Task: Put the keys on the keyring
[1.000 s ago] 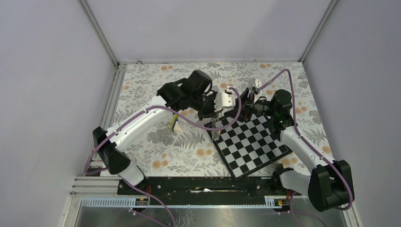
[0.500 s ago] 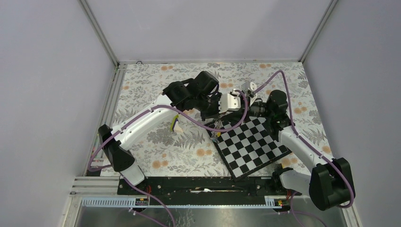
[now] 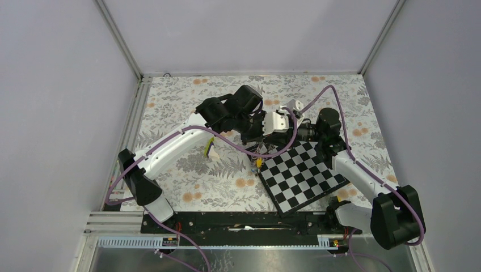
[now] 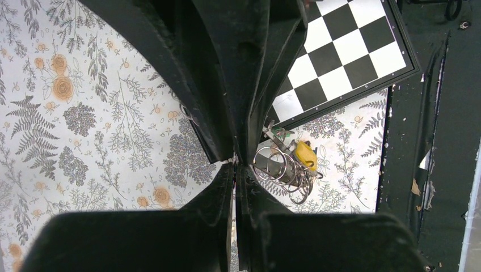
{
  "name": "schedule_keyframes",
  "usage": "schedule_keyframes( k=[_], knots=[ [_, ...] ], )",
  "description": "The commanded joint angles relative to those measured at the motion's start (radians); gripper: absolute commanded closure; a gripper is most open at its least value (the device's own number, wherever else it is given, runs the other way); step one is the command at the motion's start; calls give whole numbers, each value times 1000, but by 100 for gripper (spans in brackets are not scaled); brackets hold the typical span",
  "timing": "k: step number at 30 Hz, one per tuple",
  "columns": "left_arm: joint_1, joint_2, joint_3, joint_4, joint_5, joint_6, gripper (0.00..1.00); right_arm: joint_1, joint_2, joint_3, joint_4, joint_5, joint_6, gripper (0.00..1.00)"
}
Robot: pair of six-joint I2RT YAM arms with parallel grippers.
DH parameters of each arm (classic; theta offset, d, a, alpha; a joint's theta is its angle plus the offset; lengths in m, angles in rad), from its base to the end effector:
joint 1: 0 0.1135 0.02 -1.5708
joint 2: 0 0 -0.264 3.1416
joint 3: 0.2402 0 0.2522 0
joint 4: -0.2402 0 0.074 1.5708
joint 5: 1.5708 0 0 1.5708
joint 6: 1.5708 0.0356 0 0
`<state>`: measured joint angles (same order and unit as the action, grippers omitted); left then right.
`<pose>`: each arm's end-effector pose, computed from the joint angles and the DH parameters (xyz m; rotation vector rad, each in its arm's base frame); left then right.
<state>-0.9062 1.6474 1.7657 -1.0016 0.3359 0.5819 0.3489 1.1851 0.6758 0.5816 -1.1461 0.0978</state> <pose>0.2033 -0.2785 0.3820 1.7766 1.7094 -0.5540 0.2260 0.1167 0.2975 -1.1170 1.2431 1.1910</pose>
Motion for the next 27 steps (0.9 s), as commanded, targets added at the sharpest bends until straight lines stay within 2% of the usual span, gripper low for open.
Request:
schedule_keyframes(
  k=[1, 7, 12, 20, 23, 27],
  knots=[
    [-4, -14, 31, 48, 11, -10, 100, 12, 5, 12, 11, -18, -18, 83],
    [-5, -15, 17, 58, 3, -10, 100, 12, -4, 15, 13, -11, -14, 99],
    [-3, -20, 3, 57, -1, -10, 100, 7, -9, 13, 37, -6, 6, 100],
    [55, -101, -87, 131, 59, 6, 68, -26, -8, -2, 179, -30, 144, 100],
    [72, -126, -126, 175, 97, -3, 63, -31, -6, -5, 211, -33, 176, 100],
    [73, -140, -176, 230, 125, -25, 61, -37, -2, -8, 235, -33, 202, 100]
  ],
)
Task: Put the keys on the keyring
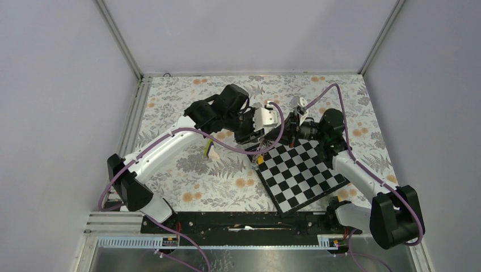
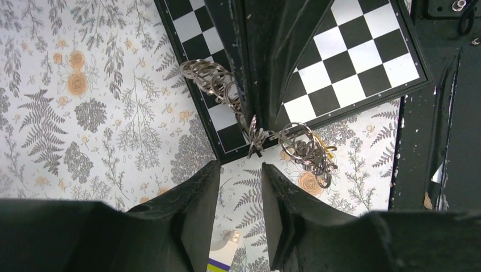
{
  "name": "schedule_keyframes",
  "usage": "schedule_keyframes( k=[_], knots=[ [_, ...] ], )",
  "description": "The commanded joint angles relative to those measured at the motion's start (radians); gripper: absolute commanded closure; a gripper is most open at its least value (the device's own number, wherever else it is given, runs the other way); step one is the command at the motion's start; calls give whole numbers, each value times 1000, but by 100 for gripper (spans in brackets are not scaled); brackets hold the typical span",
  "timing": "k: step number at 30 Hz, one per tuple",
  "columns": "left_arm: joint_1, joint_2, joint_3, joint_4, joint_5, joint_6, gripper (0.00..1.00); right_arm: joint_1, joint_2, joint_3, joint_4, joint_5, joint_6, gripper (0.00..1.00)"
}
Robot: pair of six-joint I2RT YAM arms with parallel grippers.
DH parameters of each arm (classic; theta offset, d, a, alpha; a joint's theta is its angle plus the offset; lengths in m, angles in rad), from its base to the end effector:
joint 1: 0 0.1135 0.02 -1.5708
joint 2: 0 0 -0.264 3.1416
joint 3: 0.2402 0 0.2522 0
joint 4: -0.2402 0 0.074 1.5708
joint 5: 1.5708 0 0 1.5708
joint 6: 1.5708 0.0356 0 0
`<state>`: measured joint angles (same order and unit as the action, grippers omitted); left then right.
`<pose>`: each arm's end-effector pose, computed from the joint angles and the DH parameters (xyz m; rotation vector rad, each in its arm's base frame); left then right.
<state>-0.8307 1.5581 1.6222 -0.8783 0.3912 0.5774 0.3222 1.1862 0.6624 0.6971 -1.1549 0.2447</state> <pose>0.2130 -0.2533 0.3753 1.6811 1.6904 -0.5864 0.2270 0.1101 0.3029 -1.0524 1.2536 1.2397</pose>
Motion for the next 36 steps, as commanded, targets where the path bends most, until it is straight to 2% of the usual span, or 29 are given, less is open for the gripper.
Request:
schedule_keyframes(
  k=[1, 6, 16, 32, 36],
  knots=[
    [-2, -51, -41, 121, 78, -25, 61, -12, -4, 5, 120, -25, 56, 100],
    [-2, -45, -77, 164, 113, -41, 65, -19, -8, 0, 125, -22, 58, 100],
    [-2, -28, -109, 165, 163, -40, 100, -30, -5, -5, 136, -14, 71, 100],
    [-13, 11, -119, 188, 163, -57, 100, -45, 6, -20, 192, 21, 121, 100],
    [-25, 30, -91, 188, 163, -62, 95, -45, 13, -32, 190, 40, 112, 100]
  ],
)
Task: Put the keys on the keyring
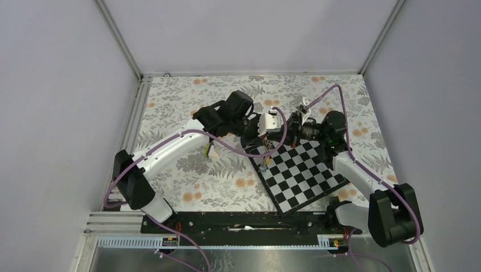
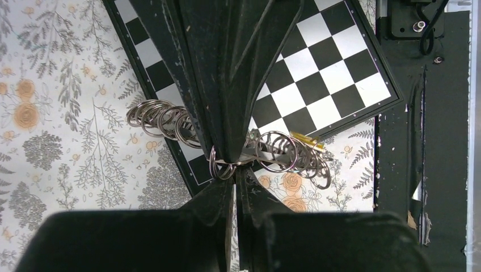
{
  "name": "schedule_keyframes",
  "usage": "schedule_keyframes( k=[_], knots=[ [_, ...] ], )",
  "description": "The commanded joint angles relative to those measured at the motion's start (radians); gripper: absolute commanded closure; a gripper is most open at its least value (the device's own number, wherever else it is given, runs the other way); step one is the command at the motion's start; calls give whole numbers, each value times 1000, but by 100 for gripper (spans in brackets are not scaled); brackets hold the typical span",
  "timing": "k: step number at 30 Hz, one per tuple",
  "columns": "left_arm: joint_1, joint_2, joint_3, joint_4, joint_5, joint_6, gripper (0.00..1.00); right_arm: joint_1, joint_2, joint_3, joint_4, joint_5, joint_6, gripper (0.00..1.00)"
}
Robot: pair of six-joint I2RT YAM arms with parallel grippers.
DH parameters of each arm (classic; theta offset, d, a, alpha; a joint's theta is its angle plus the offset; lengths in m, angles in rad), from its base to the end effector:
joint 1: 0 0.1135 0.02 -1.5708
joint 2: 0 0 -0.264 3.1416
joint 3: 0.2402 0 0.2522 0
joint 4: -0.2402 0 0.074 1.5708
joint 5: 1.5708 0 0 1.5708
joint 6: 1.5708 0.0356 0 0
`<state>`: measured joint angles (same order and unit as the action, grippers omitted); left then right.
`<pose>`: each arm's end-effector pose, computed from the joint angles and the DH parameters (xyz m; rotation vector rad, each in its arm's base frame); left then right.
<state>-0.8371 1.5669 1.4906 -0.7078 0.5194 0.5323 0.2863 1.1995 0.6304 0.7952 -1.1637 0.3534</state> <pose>0.2159 -0.2659 0.3446 1.6759 1.6456 -0.7602 0.2294 0.1016 0.2978 -0.9915 1.2854 1.2757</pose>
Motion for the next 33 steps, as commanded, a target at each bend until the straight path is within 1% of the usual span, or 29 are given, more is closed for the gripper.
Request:
schedule_keyframes(
  k=[1, 8, 13, 16, 19, 22, 27, 30, 33],
  knots=[
    [-20, 22, 44, 17, 33, -18, 94, -8, -1, -3, 88, 53, -1, 100],
    [-22, 8, 28, 18, 0, -7, 84, -9, -13, 0, 64, 62, -26, 100],
    [-15, -41, -3, 18, -43, 4, 72, -14, -27, 6, 25, 57, -58, 100],
    [3, -70, -11, 20, -45, 4, 66, -16, -26, 4, 16, 48, -68, 100],
    [23, -94, -8, 32, -44, 3, 57, -16, -25, 6, 10, 34, -76, 100],
    [35, -105, -1, 57, -23, -11, 51, -16, -23, 8, 9, 19, -79, 100],
    [36, -79, 23, 77, 59, -47, 50, -16, -24, 8, 6, 11, -82, 100],
    [36, -45, 36, 77, 99, -66, 52, -16, -30, 8, 6, 7, -81, 100],
    [36, -19, 46, 84, 110, -79, 56, -16, -31, 6, 8, 0, -79, 100]
  ],
)
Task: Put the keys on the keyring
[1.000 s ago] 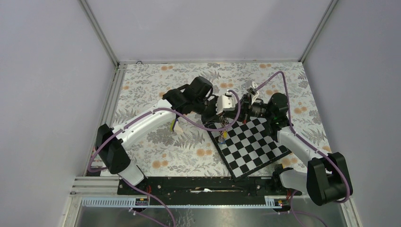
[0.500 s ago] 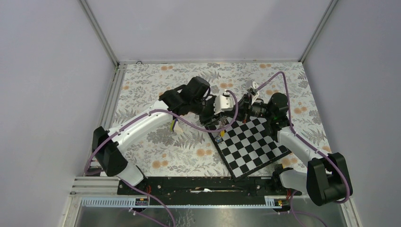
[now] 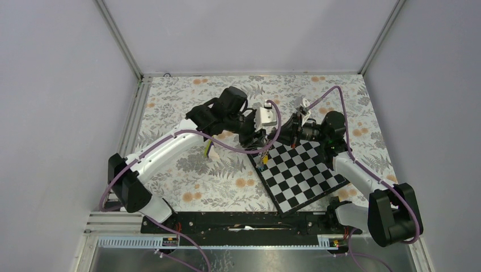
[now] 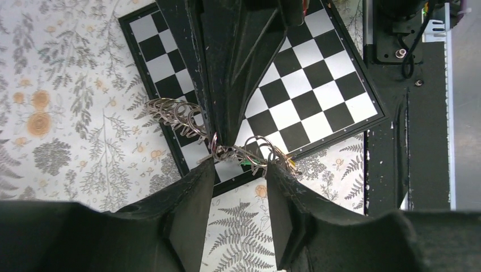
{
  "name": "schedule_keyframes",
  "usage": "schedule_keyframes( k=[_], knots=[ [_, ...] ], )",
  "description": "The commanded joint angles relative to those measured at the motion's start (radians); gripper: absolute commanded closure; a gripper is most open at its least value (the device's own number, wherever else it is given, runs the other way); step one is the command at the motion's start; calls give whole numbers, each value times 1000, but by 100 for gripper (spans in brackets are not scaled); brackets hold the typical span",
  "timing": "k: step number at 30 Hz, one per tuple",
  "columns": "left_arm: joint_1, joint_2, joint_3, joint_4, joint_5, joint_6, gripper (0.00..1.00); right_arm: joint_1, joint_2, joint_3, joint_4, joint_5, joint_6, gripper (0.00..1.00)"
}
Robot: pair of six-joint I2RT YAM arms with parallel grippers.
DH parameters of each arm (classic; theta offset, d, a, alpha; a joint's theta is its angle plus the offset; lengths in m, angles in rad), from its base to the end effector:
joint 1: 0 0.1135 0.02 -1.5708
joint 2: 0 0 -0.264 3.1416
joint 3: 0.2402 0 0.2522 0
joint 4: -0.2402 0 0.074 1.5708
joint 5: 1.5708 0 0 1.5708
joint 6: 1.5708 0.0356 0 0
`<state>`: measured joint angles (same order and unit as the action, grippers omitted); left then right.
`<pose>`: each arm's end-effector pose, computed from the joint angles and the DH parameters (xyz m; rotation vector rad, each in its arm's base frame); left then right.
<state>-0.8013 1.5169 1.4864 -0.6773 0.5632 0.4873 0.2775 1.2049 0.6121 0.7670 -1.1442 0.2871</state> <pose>0.2170 -0.2514 0.3619 1.5926 1.6205 -0.8057 0.2312 0.0996 0.2883 -0.9873 1.2999 1.2308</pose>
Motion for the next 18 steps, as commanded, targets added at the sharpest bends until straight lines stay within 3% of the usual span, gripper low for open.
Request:
schedule_keyframes(
  k=[1, 18],
  knots=[
    [1, 34, 53, 58, 67, -37, 56, -8, -37, 23, 37, -20, -12, 100],
    [19, 59, 73, 82, 88, -62, 71, -8, -38, 19, 35, -24, -15, 100]
  ],
)
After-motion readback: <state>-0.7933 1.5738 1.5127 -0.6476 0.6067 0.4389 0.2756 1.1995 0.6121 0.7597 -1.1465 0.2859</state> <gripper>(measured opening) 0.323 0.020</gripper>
